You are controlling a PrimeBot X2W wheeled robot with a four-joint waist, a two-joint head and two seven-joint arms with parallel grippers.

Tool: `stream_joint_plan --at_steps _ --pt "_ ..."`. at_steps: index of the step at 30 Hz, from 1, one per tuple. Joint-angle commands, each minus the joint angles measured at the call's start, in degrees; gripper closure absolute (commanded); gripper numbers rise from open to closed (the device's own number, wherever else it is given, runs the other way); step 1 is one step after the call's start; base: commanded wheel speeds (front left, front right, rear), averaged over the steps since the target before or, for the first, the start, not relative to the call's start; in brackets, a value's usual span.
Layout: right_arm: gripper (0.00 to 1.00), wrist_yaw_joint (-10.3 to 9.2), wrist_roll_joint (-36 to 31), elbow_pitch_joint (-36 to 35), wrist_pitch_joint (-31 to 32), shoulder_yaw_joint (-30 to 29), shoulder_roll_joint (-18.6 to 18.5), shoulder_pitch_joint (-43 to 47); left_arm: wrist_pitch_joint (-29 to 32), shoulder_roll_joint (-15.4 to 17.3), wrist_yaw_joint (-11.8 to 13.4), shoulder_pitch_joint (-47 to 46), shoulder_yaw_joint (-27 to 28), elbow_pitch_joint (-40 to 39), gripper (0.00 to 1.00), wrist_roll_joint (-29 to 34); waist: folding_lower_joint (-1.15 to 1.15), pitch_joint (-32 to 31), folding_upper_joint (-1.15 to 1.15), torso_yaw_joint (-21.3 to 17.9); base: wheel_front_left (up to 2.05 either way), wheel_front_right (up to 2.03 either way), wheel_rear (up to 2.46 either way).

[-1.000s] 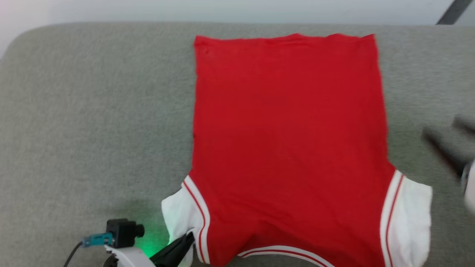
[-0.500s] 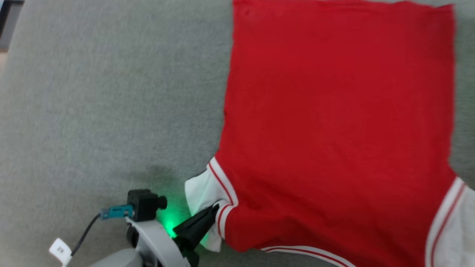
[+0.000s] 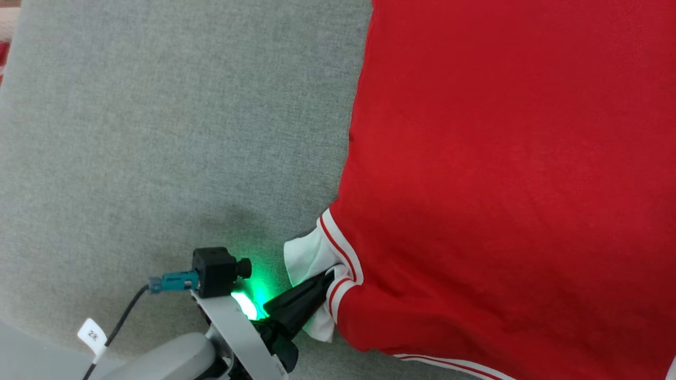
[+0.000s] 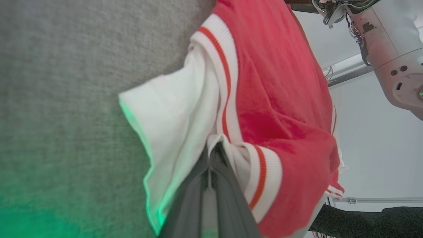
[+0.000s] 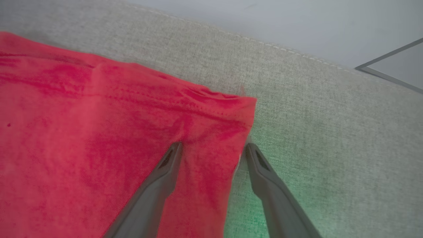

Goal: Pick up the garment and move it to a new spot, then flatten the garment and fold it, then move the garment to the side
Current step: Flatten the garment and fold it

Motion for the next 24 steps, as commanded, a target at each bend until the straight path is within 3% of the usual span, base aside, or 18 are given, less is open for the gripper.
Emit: stream_joint_plan --at_steps 1,2,3,4,5,16,24 --pt "0.0 -0.05 -0.43 2.0 1.08 0.75 1.15 1.42 1.03 -0.1 2.0 -1.03 0.19 6.38 1.0 -0.61 0.0 0.67 0.0 0.1 0.0 0.0 0.0" --pt "0.0 -0.05 -0.51 2.78 1.52 1.02 1.39 1.42 1.04 -0.03 2.0 -1.25 0.24 6.27 1.0 -0.54 0.0 0.66 0.0 -0.05 0.0 0.0 0.0" --pt "0.56 -0.04 -0.42 3.46 1.86 1.31 1.54 1.48 1.04 -0.01 2.0 -1.38 0.28 6.25 1.0 -0.46 0.0 0.59 0.0 -0.19 0.0 0.0 0.0" --pt "0.86 -0.04 -0.1 3.86 2.07 1.61 1.69 1.49 1.05 -0.03 2.01 -1.45 0.32 6.25 1.0 -0.4 0.0 0.49 0.0 -0.32 0.0 0.0 0.0" --pt "1.0 -0.01 0.28 4.09 1.7 1.67 1.73 1.29 1.05 -0.05 2.01 -1.45 0.4 6.3 1.0 -0.36 0.0 0.37 0.0 -0.46 0.0 0.0 0.0" --pt "1.0 -0.07 5.87 2.28 -5.29 5.13 -1.39 3.66 0.91 0.51 2.0 1.68 3.58 6.5 1.0 0.7 0.0 -4.58 0.0 -3.28 0.0 0.0 0.0" --pt "1.0 -0.07 18.46 -12.63 -5.3 12.54 -7.94 16.43 0.6 1.54 1.7 7.2 7.26 6.22 1.0 2.02 0.0 -11.76 0.0 -6.95 0.0 0.0 0.0"
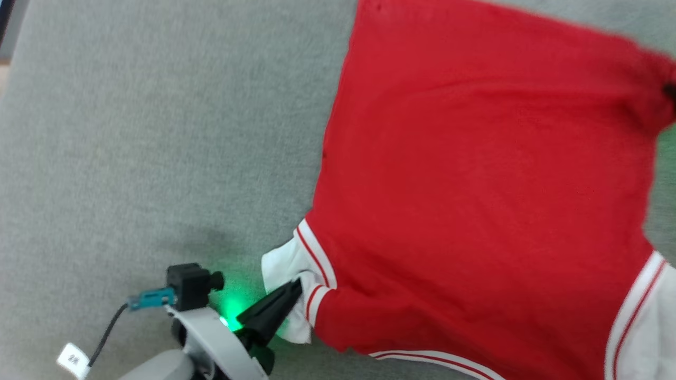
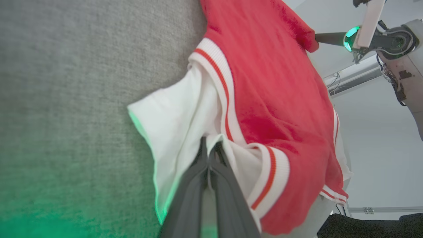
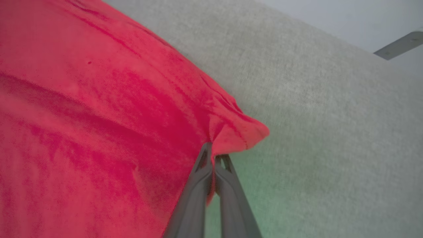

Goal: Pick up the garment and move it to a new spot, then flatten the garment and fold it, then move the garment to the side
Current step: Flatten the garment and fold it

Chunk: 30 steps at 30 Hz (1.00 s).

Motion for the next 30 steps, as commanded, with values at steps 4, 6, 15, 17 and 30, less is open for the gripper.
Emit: stream_joint_plan --at_steps 4,6,15,17,30 --pt "1.0 -0.09 6.81 -11.25 1.77 -0.65 -4.34 11.76 0.07 1.72 1.02 3.94 2.81 2.26 1.0 1.54 0.0 -6.66 0.0 -4.85 0.0 0.0 0.0" --pt "1.0 -0.09 8.84 -16.32 3.11 -2.09 -5.82 17.42 0.06 1.73 0.95 5.33 3.94 2.14 1.0 2.02 0.0 -7.94 0.0 -5.96 0.0 0.0 0.0" --pt "1.0 -0.09 10.95 -35.93 10.27 -10.79 -4.02 47.14 0.06 1.7 0.83 9.85 8.4 1.92 1.0 4.6 0.0 -11.28 0.0 -8.96 0.0 0.0 0.0" --pt "1.0 -0.09 9.96 -39.45 11.4 -11.67 -2.42 52.76 0.06 1.45 0.83 10.57 9.08 1.9 1.0 5.04 0.0 -11.68 0.0 -9.39 0.0 0.0 0.0" --pt "0.0 -0.09 5.03 -50.05 7.94 -13.27 4.72 64.79 0.05 0.47 0.83 12.88 10.86 1.45 1.0 6.34 0.0 -12.8 0.0 -9.97 0.0 0.0 0.0"
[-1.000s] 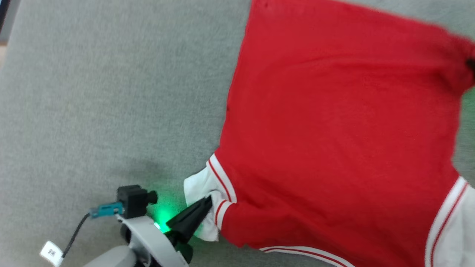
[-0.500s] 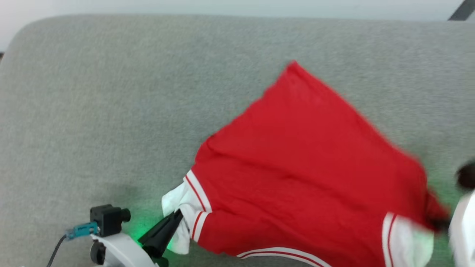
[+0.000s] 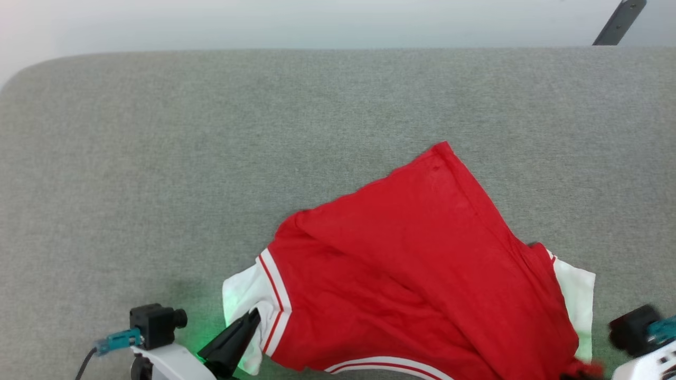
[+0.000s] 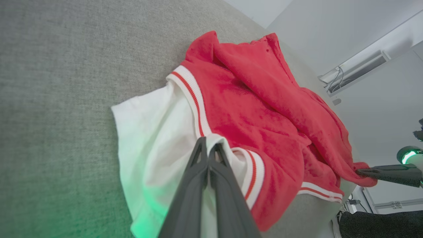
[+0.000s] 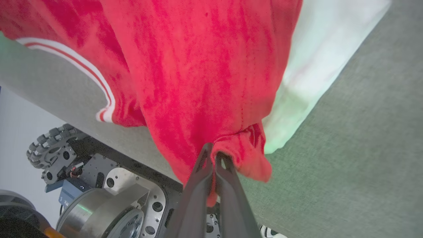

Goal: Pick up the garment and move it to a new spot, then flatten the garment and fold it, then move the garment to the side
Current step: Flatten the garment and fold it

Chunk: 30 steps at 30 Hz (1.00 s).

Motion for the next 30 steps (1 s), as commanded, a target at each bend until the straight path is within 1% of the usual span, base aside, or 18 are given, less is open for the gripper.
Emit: stream_joint_plan --at_steps 1,3,4,5,8,10,12,13,17,21,26,30 --pt "0.0 -0.09 0.42 -1.68 -0.71 -1.77 -0.28 -0.25 0.02 -0.41 0.2 0.13 0.28 -0.09 1.0 0.51 0.0 0.01 0.0 0.59 0.0 0.0 0.0" --pt "0.0 -0.09 1.32 -4.66 -0.43 -3.44 -1.98 -0.65 0.01 -0.92 0.2 -0.28 0.3 0.01 1.0 0.53 0.0 -0.03 0.0 1.43 0.0 0.0 0.0" --pt "0.0 -0.09 2.11 -5.99 -0.45 -4.99 -2.2 -1.24 0.01 -1.2 0.2 -0.32 0.33 -0.02 1.0 0.54 0.0 -0.06 0.0 1.78 0.0 0.0 0.0" --pt "0.0 -0.09 2.11 -5.99 -0.45 -4.99 -2.2 -1.24 0.01 -1.2 0.2 -0.32 0.33 -0.02 1.0 0.54 0.0 -0.06 0.0 1.78 0.0 0.0 0.0" --pt "0.0 -0.09 3.09 -8.95 -0.7 -9.99 -3.33 -4.93 0.01 -1.92 0.2 -0.47 0.32 -0.29 1.0 0.88 0.0 0.19 0.0 3.06 0.0 0.0 0.0" --pt "0.0 -0.08 2.1 -9.52 -1.19 -10.99 -4.83 -8.92 0.01 -2.34 0.2 -0.86 0.12 -0.32 1.0 1.16 0.0 0.59 0.0 3.95 0.0 0.0 0.0" --pt "0.0 -0.08 1.33 -7.89 -2.82 -10.17 -5.34 -14.0 0.01 -2.92 0.2 -1.52 0.03 -0.26 1.0 1.45 0.0 1.17 0.0 4.9 0.0 0.0 0.0" --pt "0.0 -0.09 0.92 -6.51 -3.78 -9.19 -5.21 -16.73 0.01 -3.26 0.2 -1.83 -0.17 -0.33 1.0 1.59 0.0 1.55 0.0 5.42 0.0 0.0 0.0" --pt "0.0 -0.09 -2.11 1.85 -7.51 -1.49 -6.8 -27.86 0.01 -4.42 0.2 -3.53 -1.12 -0.32 1.0 1.87 0.0 3.29 0.0 7.52 0.0 0.0 0.0" --pt "0.0 -0.09 -3.99 12.66 -10.58 5.69 -5.96 -37.11 0.01 -5.61 0.2 -5.89 -2.67 0.01 1.0 2.25 0.0 5.67 0.0 10.04 0.0 0.0 0.0" --pt "0.0 -0.09 -3.61 24.4 -11.05 14.89 -5.87 -46.45 0.01 -7.35 0.2 -8.57 -3.87 0.35 1.0 2.19 0.0 8.8 0.0 12.28 0.0 0.0 0.0" --pt "0.0 -0.09 -3.37 30.63 -9.9 22.24 -6.96 -50.91 0.01 -8.69 0.2 -9.9 -4.54 0.8 1.0 1.99 0.0 10.06 0.0 13.42 0.0 0.0 0.0"
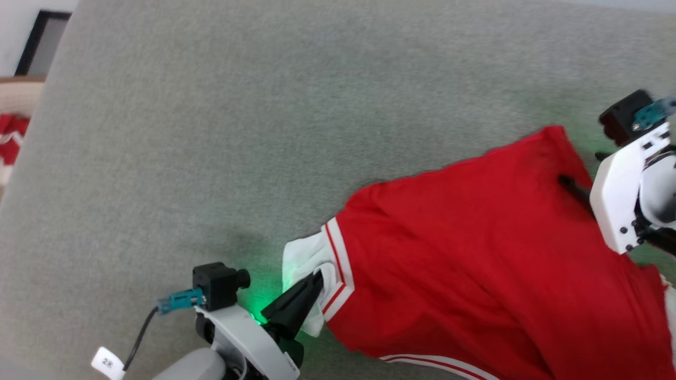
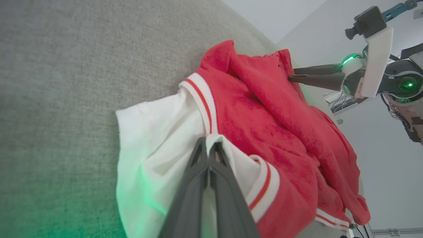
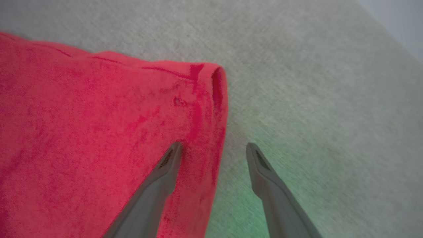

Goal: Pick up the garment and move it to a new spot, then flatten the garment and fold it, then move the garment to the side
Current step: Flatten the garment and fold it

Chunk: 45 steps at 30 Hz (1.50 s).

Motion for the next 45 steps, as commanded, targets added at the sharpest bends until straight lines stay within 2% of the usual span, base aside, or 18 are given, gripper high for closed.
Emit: stream_joint_plan --at_steps 1,4,5,6,7,13,16,22,25,32,39,45 --pt "0.0 -0.09 0.65 0.91 0.54 1.83 -0.35 -0.79 0.01 -0.46 0.19 -0.51 -0.15 0.21 1.0 0.18 0.0 1.85 0.0 1.96 0.0 0.0 0.0" --pt "0.02 -0.07 3.05 3.24 0.93 6.21 -0.65 -1.39 0.01 -0.92 0.19 -0.63 -0.32 0.58 1.0 0.03 0.0 1.8 0.0 2.26 0.0 0.0 0.0" --pt "0.5 -0.06 3.92 3.79 0.73 7.27 -0.84 -1.55 0.02 -0.98 0.19 -0.55 -0.26 0.69 1.0 -0.07 0.0 1.69 0.0 2.3 0.0 0.0 0.0" --pt "0.78 -0.04 4.72 4.36 0.66 8.23 -0.98 -1.52 0.02 -1.06 0.19 -0.36 -0.17 0.79 1.0 -0.1 0.0 1.45 0.0 2.24 0.0 0.0 0.0" --pt "1.0 -0.04 5.44 4.44 0.24 9.39 -1.08 -1.58 0.02 -1.1 0.19 -0.16 -0.15 0.92 1.0 -0.16 0.0 1.16 0.0 2.19 0.0 0.0 0.0" --pt "1.0 -0.09 8.06 7.17 -8.14 6.96 -0.84 -5.24 0.01 0.81 0.19 -1.93 -0.91 2.36 1.0 1.25 0.0 -1.02 0.0 1.16 0.0 0.0 0.0" --pt "1.0 -0.09 6.87 9.39 -14.45 4.4 -0.37 -7.35 0.0 2.24 0.19 -4.12 -0.11 2.51 1.0 0.69 0.0 -2.19 0.0 0.23 0.0 0.0 0.0" --pt "1.0 -0.09 4.06 17.11 -25.51 -4.78 2.43 -10.68 0.0 3.45 0.19 -11.94 3.67 2.25 1.0 -1.43 0.0 -3.54 0.0 -2.19 0.0 0.0 0.0" --pt "1.0 -0.09 2.49 21.55 -29.74 -10.06 4.64 -13.69 0.01 3.91 0.19 -18.14 4.09 3.48 1.0 -2.64 0.0 -2.86 0.0 -3.72 0.0 0.0 0.0" --pt "1.0 -0.09 -0.95 31.89 -38.43 -23.16 11.87 -25.74 1.5 2.07 0.19 -36.44 6.33 12.1 1.0 -10.67 0.0 1.63 0.0 -7.36 0.0 0.0 0.0" --pt "1.0 -0.09 -6.07 38.89 -43.2 -29.0 17.29 -38.15 2.25 -0.33 0.19 -53.56 12.17 23.16 1.0 -17.17 0.0 4.69 0.0 -10.06 0.0 0.0 0.0" --pt "1.0 -0.16 -9.78 43.57 -49.99 -36.09 19.48 -48.29 1.16 -0.32 0.2 -66.4 16.76 29.61 1.0 -18.35 0.0 6.55 0.0 -10.99 0.0 0.0 0.0"
